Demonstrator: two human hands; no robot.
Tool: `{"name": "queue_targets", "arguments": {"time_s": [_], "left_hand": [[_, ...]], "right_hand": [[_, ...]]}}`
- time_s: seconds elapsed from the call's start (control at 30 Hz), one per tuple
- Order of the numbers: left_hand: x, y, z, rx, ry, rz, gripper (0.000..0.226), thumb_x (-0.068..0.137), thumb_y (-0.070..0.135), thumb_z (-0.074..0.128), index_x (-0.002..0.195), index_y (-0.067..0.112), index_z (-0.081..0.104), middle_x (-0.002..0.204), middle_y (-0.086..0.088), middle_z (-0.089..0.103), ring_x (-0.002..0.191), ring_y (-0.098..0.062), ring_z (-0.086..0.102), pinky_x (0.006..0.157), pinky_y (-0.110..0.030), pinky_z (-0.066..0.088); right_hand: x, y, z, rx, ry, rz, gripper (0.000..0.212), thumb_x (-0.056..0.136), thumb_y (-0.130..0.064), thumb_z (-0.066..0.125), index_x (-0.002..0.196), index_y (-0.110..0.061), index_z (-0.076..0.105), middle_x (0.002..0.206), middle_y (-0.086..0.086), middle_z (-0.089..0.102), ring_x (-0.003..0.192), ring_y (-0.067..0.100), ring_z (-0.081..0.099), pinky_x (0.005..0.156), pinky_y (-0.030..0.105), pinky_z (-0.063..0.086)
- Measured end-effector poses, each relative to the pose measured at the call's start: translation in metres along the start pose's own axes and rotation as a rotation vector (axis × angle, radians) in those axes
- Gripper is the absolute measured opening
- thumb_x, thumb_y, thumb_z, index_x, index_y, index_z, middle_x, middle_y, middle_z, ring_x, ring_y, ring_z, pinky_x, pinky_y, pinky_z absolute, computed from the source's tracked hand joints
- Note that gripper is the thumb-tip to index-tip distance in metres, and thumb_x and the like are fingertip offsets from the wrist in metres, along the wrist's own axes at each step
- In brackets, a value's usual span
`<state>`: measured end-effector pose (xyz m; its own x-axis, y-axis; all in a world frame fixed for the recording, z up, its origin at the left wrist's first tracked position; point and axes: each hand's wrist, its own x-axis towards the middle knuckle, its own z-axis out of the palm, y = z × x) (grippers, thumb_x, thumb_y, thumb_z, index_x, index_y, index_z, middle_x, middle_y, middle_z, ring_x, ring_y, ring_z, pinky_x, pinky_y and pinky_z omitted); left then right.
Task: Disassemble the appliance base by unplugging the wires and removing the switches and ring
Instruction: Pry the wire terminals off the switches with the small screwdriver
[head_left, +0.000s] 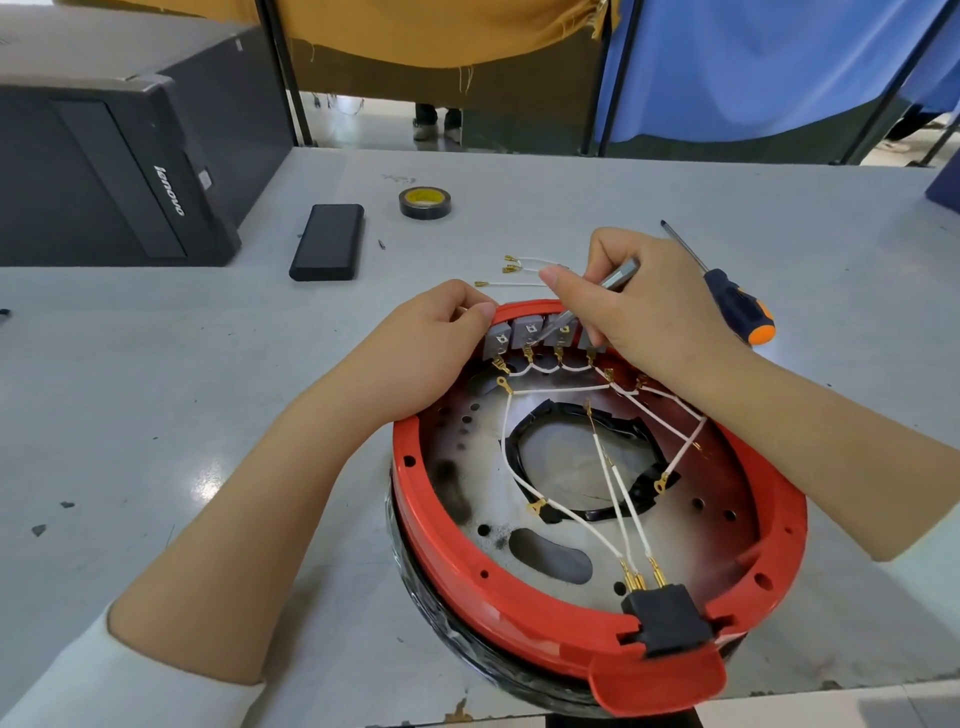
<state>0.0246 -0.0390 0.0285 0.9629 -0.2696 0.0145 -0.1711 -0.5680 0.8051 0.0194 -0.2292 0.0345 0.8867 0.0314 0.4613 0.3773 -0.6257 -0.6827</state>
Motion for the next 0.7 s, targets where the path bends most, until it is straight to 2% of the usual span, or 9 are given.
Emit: {"name": "queue_targets", "arguments": {"time_s": [0.1, 0.23, 0.5, 0.63, 0.7], "left_hand": [[0.000, 0.000, 0.000, -0.001, 0.000, -0.003, 0.022, 0.098, 0.036, 0.040, 0.103, 0.027, 0.060, 0.098, 0.003, 0.065, 0.091, -0.014, 0.060, 0.071, -0.021, 0.043], [0.000, 0.000, 0.001, -0.002, -0.002, -0.010, 0.022, 0.098, 0.037, 0.040, 0.103, 0.028, 0.059, 0.098, 0.004, 0.065, 0.091, -0.015, 0.061, 0.070, -0.021, 0.044], [-0.001, 0.002, 0.000, 0.002, -0.005, -0.023, 0.022, 0.098, 0.038, 0.040, 0.101, 0.029, 0.059, 0.099, 0.004, 0.066, 0.091, -0.015, 0.061, 0.071, -0.021, 0.044], [-0.001, 0.001, 0.000, -0.039, -0.022, -0.021, 0.022, 0.098, 0.038, 0.041, 0.104, 0.031, 0.061, 0.102, 0.006, 0.067, 0.095, -0.017, 0.062, 0.084, -0.027, 0.047], [-0.001, 0.000, 0.000, -0.065, -0.047, -0.016, 0.024, 0.099, 0.038, 0.041, 0.110, 0.034, 0.061, 0.106, 0.011, 0.066, 0.099, -0.013, 0.062, 0.092, -0.031, 0.047]], "right_hand": [[0.003, -0.002, 0.000, 0.023, -0.028, 0.036, 0.038, 0.090, -0.031, 0.063, 0.061, -0.014, 0.045, 0.039, -0.004, 0.053, 0.037, 0.004, 0.050, 0.047, 0.010, 0.041], [0.016, -0.007, -0.002, 0.072, -0.107, 0.138, 0.039, 0.090, -0.024, 0.063, 0.059, -0.012, 0.043, 0.034, -0.003, 0.048, 0.029, 0.005, 0.045, 0.035, 0.010, 0.034], [0.021, -0.007, -0.003, 0.077, -0.161, 0.195, 0.037, 0.090, -0.024, 0.063, 0.060, -0.013, 0.045, 0.035, -0.004, 0.049, 0.028, 0.004, 0.042, 0.033, 0.011, 0.032], [0.014, -0.005, 0.000, 0.040, -0.073, 0.112, 0.036, 0.090, -0.026, 0.062, 0.060, -0.014, 0.046, 0.036, -0.006, 0.050, 0.031, 0.003, 0.048, 0.039, 0.010, 0.038], [0.010, -0.003, 0.000, 0.045, -0.021, 0.062, 0.037, 0.090, -0.026, 0.062, 0.059, -0.015, 0.046, 0.037, -0.008, 0.051, 0.035, 0.002, 0.051, 0.043, 0.009, 0.041]]}}
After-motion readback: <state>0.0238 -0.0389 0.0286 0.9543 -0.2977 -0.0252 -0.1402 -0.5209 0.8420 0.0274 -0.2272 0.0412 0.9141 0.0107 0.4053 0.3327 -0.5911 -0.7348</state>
